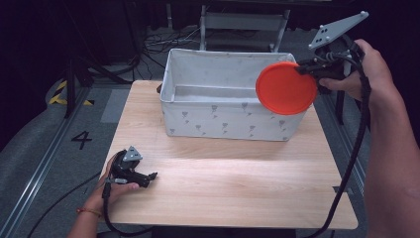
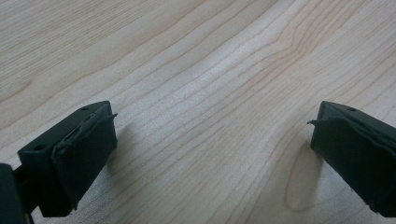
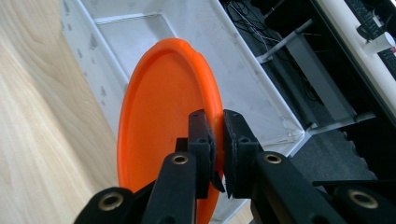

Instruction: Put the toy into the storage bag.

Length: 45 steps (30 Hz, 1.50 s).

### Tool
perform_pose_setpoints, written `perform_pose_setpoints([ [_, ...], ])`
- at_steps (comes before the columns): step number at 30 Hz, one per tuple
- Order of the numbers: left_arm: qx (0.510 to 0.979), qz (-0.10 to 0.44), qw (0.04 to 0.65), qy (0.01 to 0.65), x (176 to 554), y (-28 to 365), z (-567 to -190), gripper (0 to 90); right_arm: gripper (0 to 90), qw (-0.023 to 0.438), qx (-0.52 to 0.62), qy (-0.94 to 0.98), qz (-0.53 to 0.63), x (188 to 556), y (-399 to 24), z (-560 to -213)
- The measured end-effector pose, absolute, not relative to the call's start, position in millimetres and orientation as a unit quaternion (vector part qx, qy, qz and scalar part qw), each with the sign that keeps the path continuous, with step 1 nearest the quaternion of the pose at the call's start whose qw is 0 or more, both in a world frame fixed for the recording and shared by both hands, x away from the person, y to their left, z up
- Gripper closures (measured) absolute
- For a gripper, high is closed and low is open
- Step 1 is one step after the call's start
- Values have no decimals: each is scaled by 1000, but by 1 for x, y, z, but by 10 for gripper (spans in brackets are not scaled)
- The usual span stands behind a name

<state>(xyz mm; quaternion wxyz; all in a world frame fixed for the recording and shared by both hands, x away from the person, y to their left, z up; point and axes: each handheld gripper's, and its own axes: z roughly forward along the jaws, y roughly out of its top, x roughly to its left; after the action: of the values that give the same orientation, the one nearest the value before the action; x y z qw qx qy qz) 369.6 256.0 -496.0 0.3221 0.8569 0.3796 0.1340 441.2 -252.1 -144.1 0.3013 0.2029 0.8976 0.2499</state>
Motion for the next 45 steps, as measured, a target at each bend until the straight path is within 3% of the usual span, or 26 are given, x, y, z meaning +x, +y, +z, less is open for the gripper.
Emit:
perform_pose_setpoints([
  [16,858,132,324,377,370,256,-496,5,828,299,230,891,253,495,-266,-158],
  [35,859,131,324,376,370,256,-496,5,828,276,246,902,225,530,-263,-208],
  [45,859,130,323,375,370,256,-496,4,827,235,203,932,188,529,-266,-261],
])
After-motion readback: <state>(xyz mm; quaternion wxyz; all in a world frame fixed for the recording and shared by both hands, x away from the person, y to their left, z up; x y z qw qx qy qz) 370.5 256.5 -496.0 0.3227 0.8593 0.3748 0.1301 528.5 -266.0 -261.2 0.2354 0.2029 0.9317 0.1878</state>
